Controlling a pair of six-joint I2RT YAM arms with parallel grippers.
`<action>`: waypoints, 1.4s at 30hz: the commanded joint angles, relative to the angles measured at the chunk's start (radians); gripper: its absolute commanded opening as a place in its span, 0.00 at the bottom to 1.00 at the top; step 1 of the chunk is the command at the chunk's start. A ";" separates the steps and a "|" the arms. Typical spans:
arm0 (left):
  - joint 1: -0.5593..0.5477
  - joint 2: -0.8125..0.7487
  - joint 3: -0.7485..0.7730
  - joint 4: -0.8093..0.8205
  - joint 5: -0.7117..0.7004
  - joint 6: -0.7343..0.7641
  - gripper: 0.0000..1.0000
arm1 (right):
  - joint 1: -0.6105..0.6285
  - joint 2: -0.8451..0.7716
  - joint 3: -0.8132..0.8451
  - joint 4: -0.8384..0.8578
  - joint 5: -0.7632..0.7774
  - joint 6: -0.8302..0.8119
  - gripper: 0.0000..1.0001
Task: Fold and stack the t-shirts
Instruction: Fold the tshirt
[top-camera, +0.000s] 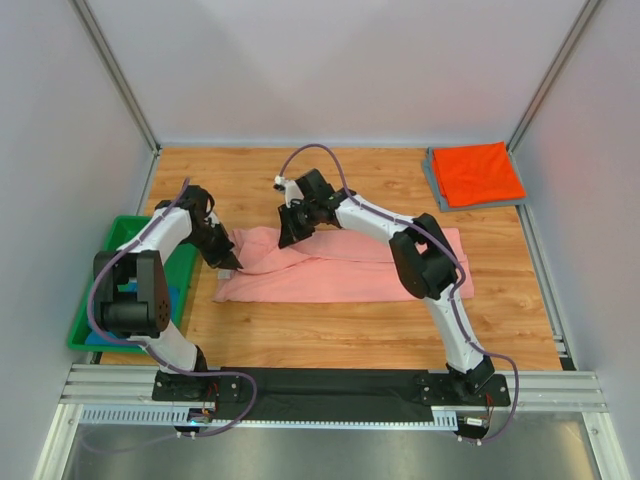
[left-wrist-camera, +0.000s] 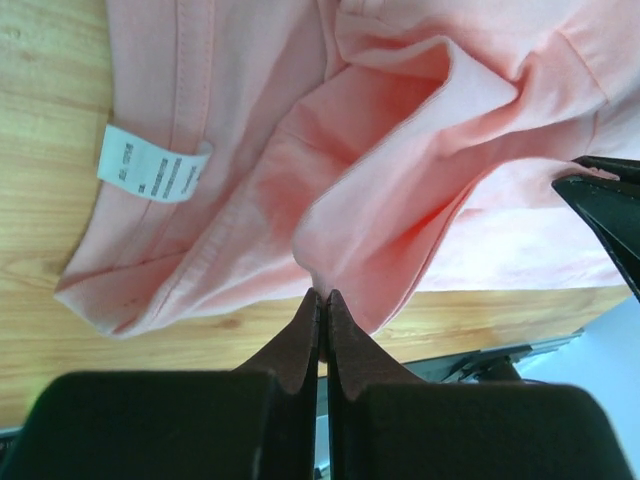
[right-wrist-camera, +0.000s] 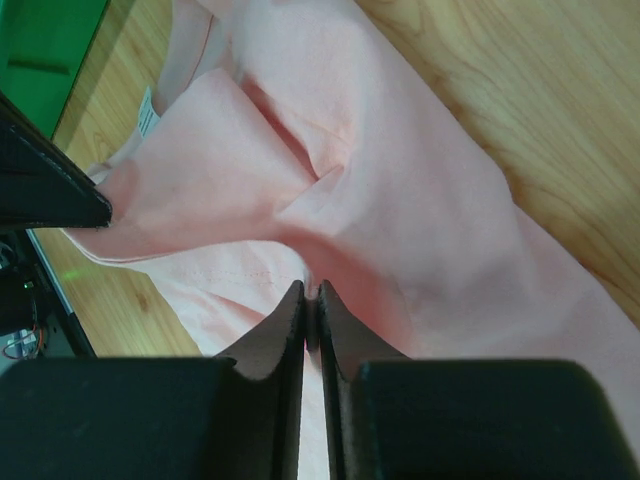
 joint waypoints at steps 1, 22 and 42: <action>-0.010 -0.048 0.038 -0.061 -0.043 -0.046 0.00 | -0.016 -0.078 0.032 -0.029 -0.037 -0.034 0.08; -0.120 -0.207 -0.135 -0.080 -0.097 -0.175 0.00 | -0.032 -0.282 -0.216 -0.005 -0.038 -0.088 0.00; -0.198 -0.148 -0.129 -0.102 -0.186 -0.169 0.25 | -0.032 -0.361 -0.410 -0.083 -0.088 -0.155 0.21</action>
